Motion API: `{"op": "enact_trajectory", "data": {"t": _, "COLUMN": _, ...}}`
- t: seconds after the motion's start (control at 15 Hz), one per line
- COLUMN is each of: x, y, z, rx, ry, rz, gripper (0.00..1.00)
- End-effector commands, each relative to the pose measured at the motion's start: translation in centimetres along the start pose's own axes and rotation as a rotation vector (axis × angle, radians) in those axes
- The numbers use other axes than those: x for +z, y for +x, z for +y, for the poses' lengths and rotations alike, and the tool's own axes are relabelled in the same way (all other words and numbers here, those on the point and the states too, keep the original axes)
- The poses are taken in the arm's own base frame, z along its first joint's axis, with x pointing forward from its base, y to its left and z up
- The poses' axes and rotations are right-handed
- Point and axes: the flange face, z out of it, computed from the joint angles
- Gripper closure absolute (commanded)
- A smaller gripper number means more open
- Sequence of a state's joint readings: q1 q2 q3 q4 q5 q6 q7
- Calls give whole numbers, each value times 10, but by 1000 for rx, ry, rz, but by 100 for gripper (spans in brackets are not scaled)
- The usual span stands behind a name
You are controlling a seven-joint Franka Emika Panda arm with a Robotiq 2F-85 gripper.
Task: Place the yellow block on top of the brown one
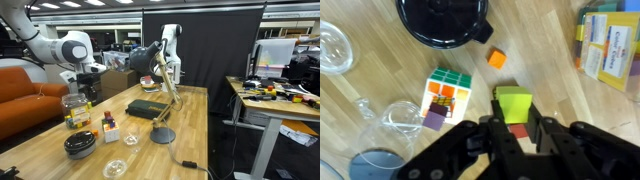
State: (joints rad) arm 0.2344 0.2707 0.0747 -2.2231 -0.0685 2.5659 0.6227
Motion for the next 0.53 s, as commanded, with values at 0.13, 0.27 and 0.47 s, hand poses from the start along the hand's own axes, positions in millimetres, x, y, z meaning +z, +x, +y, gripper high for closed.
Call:
{"op": "enact_trajectory", "data": {"t": 0.13, "x": 16, "y": 11, "z": -23, "rx": -84, "ry": 9, "rz": -9, "gripper": 74}}
{"op": "enact_trajectory", "data": {"t": 0.27, "x": 19, "y": 15, "z": -23, "rx": -92, "ry": 8, "rz": -11, "gripper": 74}}
{"op": "enact_trajectory", "data": {"t": 0.47, "x": 18, "y": 15, "z": -23, "rx": -94, "ry": 8, "rz": -10, "gripper": 74}}
